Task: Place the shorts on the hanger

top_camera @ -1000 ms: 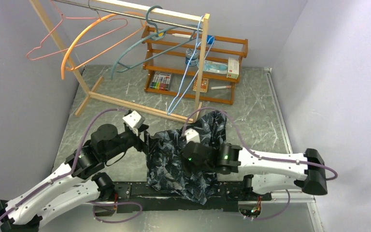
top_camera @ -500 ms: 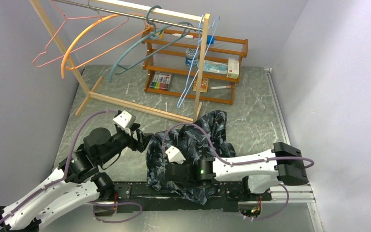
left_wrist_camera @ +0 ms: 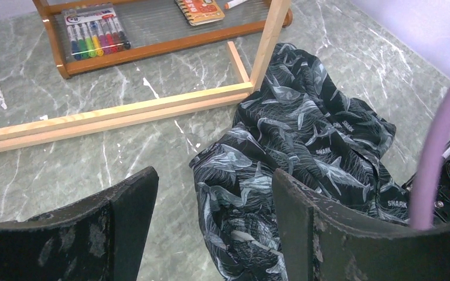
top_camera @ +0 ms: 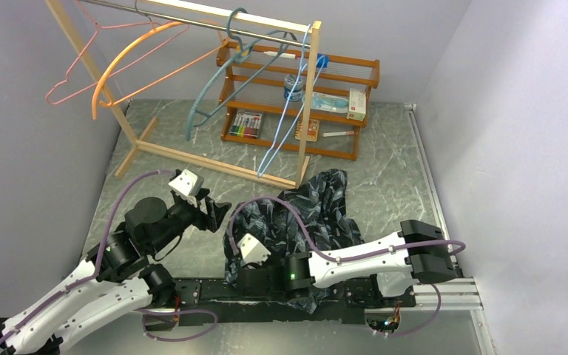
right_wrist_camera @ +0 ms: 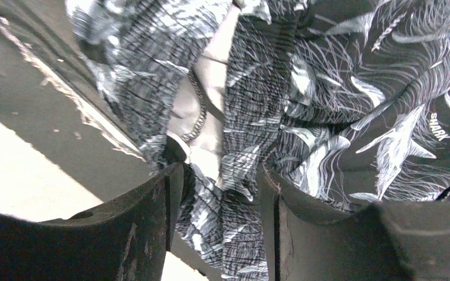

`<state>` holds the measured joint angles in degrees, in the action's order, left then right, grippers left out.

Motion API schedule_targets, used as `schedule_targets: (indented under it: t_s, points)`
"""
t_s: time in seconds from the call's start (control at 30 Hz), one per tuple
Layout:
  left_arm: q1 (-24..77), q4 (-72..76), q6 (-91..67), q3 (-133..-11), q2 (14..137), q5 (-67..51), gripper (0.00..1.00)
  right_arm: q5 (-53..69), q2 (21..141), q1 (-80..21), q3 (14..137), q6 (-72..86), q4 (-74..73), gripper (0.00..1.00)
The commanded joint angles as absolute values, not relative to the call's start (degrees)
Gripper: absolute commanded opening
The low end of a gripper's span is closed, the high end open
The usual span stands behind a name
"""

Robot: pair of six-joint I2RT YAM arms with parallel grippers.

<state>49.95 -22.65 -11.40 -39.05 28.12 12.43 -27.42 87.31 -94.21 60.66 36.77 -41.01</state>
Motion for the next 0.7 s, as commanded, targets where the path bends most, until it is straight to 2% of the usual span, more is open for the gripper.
schedule_targets:
  t_s: [0.0,0.2,0.4,0.67]
  points:
    - [49.8,-23.0,-11.5,-40.6,27.5,13.8,0.76,-30.0,88.8,-94.1,57.9,38.7,-42.7,0.53]
    - [49.8,-22.7,-11.7,-40.3,27.4,13.7,0.76,-29.8,89.8,-91.4,54.8,38.6,-42.8,0.54]
    - [49.8,-23.0,-11.7,-40.5,28.0,14.1,0.75,-26.0,90.0,-91.3,53.1,36.9,-39.3,0.58]
    - [49.9,-22.9,-11.5,-40.4,28.2,14.3,0.75,-27.4,87.8,-91.8,55.4,35.3,-40.4,0.6]
